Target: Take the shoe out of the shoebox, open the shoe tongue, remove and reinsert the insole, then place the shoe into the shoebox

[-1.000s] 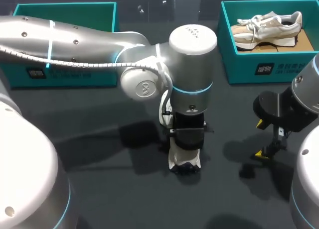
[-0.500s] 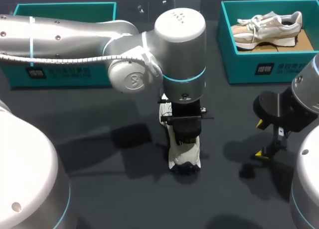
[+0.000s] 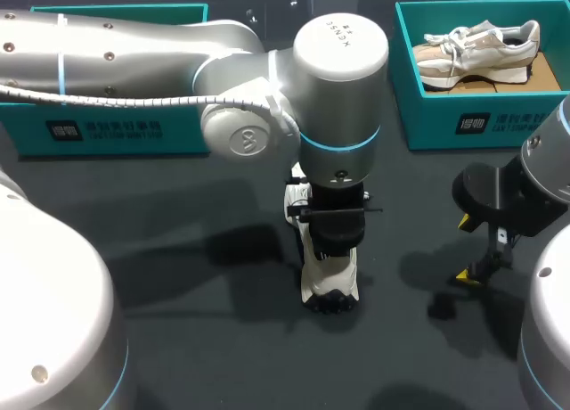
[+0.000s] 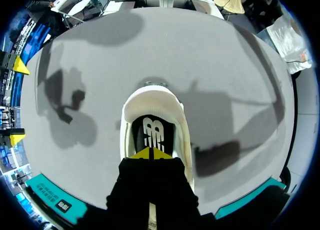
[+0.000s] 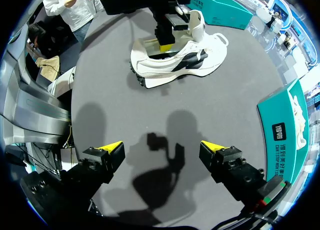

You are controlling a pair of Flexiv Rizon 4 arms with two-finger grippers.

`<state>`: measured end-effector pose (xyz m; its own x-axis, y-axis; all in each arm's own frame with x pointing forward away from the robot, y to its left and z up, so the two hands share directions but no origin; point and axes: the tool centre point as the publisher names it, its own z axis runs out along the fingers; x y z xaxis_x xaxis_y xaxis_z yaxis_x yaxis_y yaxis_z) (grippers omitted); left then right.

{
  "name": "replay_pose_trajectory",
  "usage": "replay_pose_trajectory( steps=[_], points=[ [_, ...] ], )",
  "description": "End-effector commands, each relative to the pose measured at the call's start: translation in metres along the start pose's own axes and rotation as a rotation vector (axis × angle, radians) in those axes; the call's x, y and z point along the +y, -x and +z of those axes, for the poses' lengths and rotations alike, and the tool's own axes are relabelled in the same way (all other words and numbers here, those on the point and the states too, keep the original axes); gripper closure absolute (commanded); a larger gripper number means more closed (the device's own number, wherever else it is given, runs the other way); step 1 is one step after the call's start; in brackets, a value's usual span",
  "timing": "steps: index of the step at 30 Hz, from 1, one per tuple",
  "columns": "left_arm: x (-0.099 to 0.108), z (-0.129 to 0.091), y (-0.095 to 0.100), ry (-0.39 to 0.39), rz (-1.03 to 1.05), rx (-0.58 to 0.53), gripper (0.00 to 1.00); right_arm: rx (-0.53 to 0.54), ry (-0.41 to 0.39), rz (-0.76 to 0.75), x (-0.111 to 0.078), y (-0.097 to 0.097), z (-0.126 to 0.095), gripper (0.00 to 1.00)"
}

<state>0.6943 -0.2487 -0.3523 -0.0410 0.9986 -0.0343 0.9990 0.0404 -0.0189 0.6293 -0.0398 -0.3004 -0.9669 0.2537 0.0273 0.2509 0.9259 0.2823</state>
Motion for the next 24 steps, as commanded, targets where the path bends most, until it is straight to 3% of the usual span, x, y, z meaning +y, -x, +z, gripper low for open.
replay_pose_trajectory(
  steps=[1, 6, 9, 15, 24],
  points=[
    [0.0, 0.006, 0.006, 0.017, -0.009, 0.039, 1.0, -0.004, 0.001, 0.0, -0.001, -0.002, 0.0, 0.0],
    [0.002, 0.007, -0.002, 0.057, -0.032, 0.045, 0.99, -0.004, 0.001, 0.0, -0.001, -0.002, 0.0, 0.0],
    [0.007, 0.006, -0.006, 0.079, -0.049, 0.054, 0.89, -0.004, 0.001, 0.0, -0.001, -0.002, 0.0, 0.0],
    [0.017, 0.0, -0.014, 0.103, -0.073, 0.054, 0.83, -0.004, 0.001, 0.0, -0.001, -0.002, 0.0, 0.0],
    [0.028, 0.0, -0.012, 0.112, -0.086, 0.045, 0.54, -0.004, 0.001, 0.0, -0.001, -0.002, 0.0, 0.0]
  ],
)
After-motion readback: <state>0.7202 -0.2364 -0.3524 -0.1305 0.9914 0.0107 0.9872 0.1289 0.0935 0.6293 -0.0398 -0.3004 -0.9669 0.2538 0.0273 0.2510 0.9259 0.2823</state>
